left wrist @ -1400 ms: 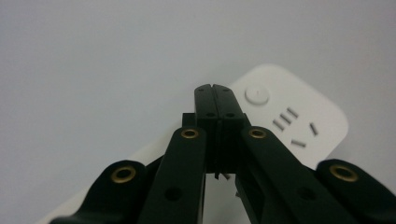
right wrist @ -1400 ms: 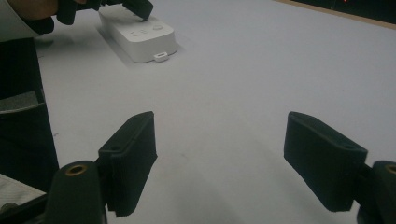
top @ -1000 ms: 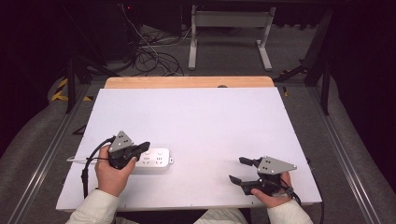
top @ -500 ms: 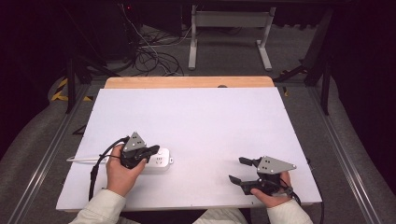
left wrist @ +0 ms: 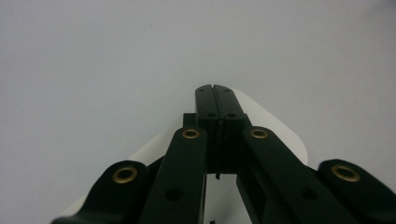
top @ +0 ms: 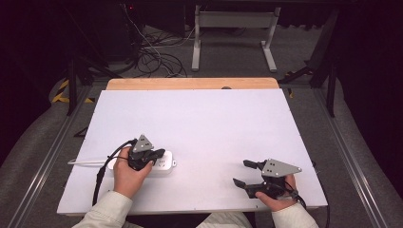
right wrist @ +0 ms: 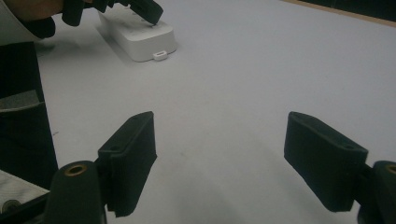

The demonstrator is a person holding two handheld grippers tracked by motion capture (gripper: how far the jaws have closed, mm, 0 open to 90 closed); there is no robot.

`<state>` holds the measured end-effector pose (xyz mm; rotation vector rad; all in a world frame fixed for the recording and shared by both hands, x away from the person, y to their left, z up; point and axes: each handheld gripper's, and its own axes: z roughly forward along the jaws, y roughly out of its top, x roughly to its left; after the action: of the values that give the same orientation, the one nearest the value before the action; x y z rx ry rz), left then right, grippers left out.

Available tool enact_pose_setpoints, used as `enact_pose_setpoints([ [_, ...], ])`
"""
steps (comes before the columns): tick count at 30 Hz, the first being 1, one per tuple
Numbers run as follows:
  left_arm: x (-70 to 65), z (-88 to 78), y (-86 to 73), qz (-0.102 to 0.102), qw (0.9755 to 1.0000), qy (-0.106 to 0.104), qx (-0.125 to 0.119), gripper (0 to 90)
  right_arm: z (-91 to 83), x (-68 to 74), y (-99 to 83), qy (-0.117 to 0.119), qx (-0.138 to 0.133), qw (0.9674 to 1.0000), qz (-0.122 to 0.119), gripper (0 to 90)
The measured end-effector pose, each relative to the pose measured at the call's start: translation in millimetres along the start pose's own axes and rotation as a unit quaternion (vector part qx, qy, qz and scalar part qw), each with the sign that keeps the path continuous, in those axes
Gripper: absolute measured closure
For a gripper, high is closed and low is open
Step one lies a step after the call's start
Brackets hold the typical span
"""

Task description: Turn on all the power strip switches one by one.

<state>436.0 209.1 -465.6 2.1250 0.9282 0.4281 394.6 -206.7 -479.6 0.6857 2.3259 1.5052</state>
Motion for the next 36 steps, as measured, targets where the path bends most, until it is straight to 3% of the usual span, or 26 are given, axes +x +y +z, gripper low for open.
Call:
enact_pose_setpoints([
  [19,-3.8,2.8,-1.5,0.021,0.9996,0.02,-0.001,90.0,-0.1,0.6,0.0,0.0,0.001,1.0,0.0,25.7],
  [36,-3.4,4.6,-1.2,0.009,0.9998,0.015,0.007,90.0,0.1,0.9,-0.1,0.0,0.003,1.0,-0.003,25.7],
])
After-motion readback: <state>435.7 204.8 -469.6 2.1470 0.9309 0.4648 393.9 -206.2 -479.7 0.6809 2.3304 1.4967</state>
